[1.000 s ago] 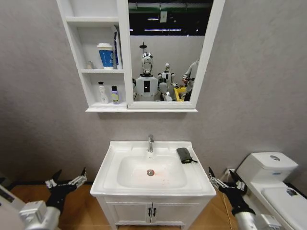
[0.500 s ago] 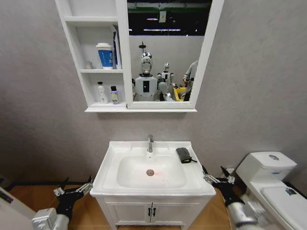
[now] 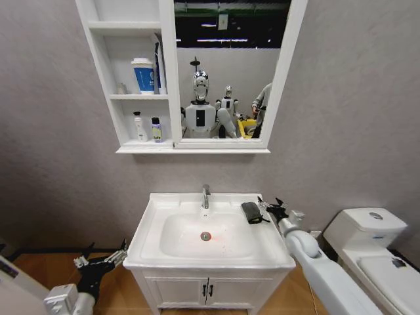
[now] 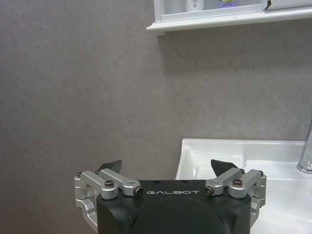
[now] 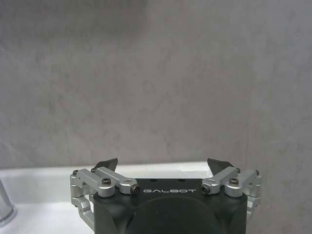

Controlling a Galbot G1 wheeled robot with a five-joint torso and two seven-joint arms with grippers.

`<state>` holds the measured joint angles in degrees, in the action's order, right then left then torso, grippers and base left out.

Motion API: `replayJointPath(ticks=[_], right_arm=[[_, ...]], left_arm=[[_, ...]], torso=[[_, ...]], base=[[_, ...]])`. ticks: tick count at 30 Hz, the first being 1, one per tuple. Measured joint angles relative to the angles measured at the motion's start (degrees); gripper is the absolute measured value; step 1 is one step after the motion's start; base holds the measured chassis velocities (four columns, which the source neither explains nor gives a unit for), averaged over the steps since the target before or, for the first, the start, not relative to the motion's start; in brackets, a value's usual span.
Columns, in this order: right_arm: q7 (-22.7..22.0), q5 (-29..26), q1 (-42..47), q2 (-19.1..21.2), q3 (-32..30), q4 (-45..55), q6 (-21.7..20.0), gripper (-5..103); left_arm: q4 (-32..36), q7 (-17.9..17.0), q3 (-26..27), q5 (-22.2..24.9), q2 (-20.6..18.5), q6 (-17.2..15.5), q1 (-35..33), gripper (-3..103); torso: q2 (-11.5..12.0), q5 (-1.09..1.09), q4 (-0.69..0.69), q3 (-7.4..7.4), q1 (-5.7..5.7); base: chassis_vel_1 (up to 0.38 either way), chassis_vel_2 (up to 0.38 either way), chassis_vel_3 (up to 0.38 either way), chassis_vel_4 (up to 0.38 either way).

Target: Move facial cleanser and shampoo from washbasin to cabinet, then wipe washbasin with towel.

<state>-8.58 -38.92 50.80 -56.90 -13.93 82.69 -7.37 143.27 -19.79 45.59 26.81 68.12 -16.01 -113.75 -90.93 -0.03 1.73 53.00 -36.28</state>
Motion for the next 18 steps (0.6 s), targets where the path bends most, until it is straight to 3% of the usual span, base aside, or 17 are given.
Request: replayJointPath(ticks=[8,18], right_arm=[[4.4,5.4,-5.6,-4.8,4.4,-11.1,0.2,100],[2.9,7.1,-3.3,-5.2,2.6,-11.9,-0.7,100]], left_arm=[[0.0,0.0,0.0,0.1,0.0,0.0,0.0,100],[0.0,0.0,0.0,0.1,-0.1,0.0,0.1,100]], torso=[[0.0,0.00,0.00,-0.01,0.02],[0.0,-0.01,0.01,-0.02,0.03]], base=[[0.000,0.000,0.000,0.000],[0.000,0.000,0.000,0.000]])
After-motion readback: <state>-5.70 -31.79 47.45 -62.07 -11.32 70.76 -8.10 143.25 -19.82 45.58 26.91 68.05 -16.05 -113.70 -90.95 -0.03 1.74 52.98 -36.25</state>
